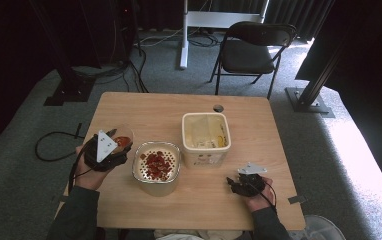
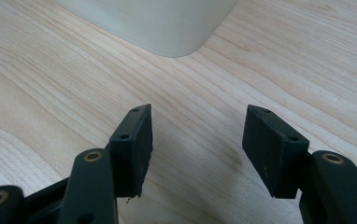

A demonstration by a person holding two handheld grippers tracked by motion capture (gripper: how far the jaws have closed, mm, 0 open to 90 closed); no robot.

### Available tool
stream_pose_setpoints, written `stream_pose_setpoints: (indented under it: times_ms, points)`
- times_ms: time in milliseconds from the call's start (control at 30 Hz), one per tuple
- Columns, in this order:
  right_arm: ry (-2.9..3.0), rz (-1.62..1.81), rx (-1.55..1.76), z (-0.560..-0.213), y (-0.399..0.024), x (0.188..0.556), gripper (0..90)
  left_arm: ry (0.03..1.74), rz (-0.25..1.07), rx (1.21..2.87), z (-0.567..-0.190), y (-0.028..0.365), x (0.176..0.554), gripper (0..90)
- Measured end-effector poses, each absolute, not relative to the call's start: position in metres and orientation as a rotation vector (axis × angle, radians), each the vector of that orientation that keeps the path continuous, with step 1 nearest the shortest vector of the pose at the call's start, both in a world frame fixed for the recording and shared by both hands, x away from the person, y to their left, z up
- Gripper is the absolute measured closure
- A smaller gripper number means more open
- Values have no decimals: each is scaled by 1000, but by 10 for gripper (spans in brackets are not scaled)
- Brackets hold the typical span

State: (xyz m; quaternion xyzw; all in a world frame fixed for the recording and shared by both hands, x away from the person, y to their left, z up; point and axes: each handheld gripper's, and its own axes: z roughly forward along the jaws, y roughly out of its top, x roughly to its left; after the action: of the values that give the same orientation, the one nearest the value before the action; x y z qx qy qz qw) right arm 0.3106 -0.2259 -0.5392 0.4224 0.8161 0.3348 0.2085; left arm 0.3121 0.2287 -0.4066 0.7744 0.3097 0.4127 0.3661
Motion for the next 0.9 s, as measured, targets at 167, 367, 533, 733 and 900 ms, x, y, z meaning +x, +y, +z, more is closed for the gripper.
stream_pose_setpoints:
  times_ms: [167,367,533,733,900]
  points:
    - [2272,930,1175,-540,-225,310,422,708,1203,2082,-405,217,307,348]
    - [2275,926,1167,-540,-224,310,423,584,1308,2183,-401,206,303,347]
    - [2276,925,1167,-540,-224,310,424,528,1365,2220,-398,202,301,347]
    - [2279,929,1168,-540,-224,311,427,444,1456,2270,-398,192,299,347]
    - [2280,930,1170,-540,-224,311,428,350,1505,2334,-398,182,297,346]
